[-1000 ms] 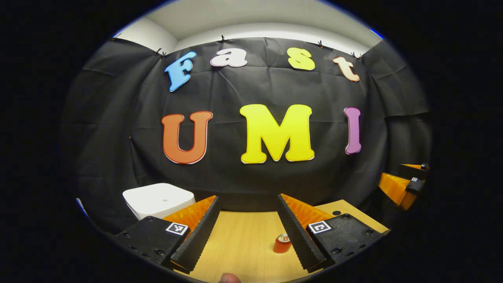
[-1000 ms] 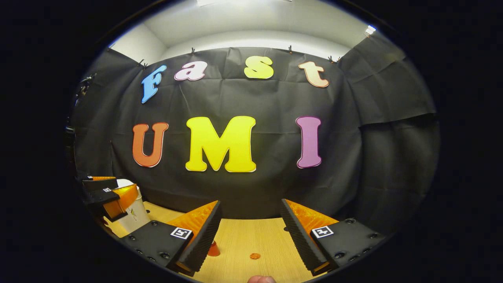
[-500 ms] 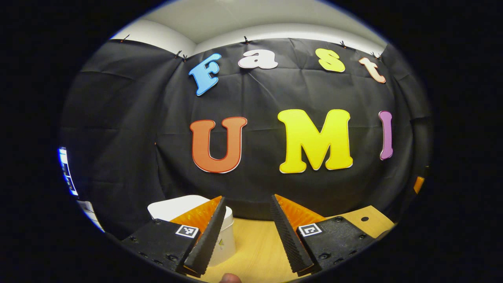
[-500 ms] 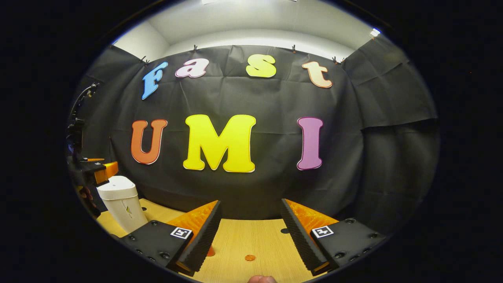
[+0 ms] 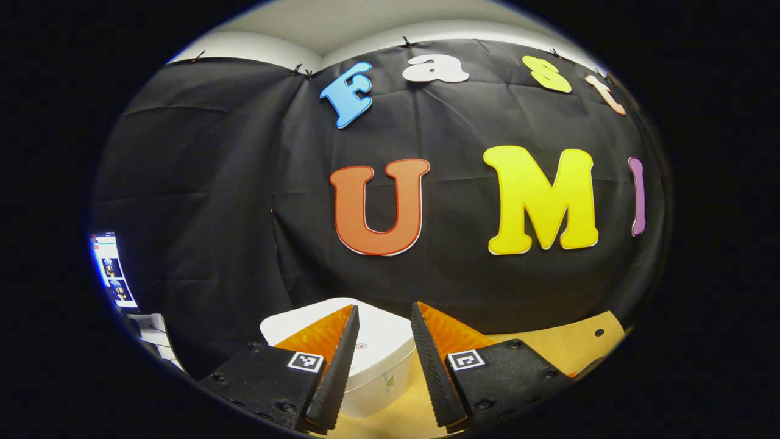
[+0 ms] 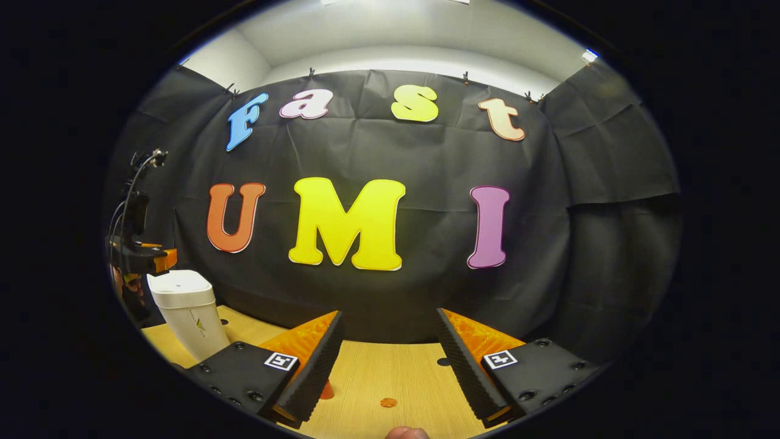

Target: Press the lid of the desktop garbage bin to open it, pick up the crumpled paper on the desktop and throw it into the bin, then pick up the pop can on the desktop and drop it into the bin, and finally close the garbage bin lid.

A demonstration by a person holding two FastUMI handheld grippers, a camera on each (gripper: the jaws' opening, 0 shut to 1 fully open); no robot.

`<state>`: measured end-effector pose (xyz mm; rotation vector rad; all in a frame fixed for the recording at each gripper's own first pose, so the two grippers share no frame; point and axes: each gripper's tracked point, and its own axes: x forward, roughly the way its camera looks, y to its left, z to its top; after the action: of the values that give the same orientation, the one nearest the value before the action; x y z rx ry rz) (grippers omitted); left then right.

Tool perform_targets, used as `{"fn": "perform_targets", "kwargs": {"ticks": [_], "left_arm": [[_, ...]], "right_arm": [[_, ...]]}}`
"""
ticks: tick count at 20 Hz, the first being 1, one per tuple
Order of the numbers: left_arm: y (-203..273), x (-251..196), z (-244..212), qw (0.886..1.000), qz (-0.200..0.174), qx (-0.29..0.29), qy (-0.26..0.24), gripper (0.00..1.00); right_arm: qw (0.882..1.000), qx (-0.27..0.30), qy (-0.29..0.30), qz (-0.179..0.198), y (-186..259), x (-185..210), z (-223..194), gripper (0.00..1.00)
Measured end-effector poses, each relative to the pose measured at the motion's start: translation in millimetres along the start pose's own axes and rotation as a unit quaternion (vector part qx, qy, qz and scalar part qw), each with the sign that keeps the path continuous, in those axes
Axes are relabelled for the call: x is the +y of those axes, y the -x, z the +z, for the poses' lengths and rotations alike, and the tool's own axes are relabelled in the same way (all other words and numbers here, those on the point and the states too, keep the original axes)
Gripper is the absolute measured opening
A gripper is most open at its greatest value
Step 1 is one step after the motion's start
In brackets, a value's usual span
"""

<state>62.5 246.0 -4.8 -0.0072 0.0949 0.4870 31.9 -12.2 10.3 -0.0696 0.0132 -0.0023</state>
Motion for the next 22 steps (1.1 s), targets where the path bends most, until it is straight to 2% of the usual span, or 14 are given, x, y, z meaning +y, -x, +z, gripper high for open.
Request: {"fn": "perform_targets", "kwargs": {"ticks": [1, 3, 5, 8, 16, 22], "left_arm": [[-3.5, 4.5, -4.6, 1.0, 0.005, 0.007, -0.003, 0.57], [-11.7, 11.3, -13.5, 1.0, 0.016, 0.018, -0.004, 0.47], [-19.9, 16.2, -24.3, 0.999, 0.022, 0.032, -0.001, 0.33], [-33.5, 25.8, -44.9, 0.998, 0.038, 0.057, 0.009, 0.28], [-48.3, 29.9, -72.3, 0.995, 0.045, 0.09, 0.007, 0.11], [-48.6, 32.4, -84.2, 0.992, 0.059, 0.108, 0.014, 0.08]], "right_arm": [[1.0, 0.001, 0.002, -0.001, -0.6, -0.2, -0.1, 0.94], [1.0, 0.002, 0.011, -0.003, -2.1, -0.4, -0.4, 0.94], [1.0, -0.002, 0.019, -0.004, -3.4, 1.3, 3.3, 0.94], [1.0, -0.007, 0.029, -0.005, -1.8, 0.9, 8.1, 0.94], [0.999, 0.009, 0.036, -0.028, -2.5, -9.2, 1.9, 0.94], [0.999, -0.001, 0.041, -0.029, -4.7, -5.2, 6.3, 0.94]]}}
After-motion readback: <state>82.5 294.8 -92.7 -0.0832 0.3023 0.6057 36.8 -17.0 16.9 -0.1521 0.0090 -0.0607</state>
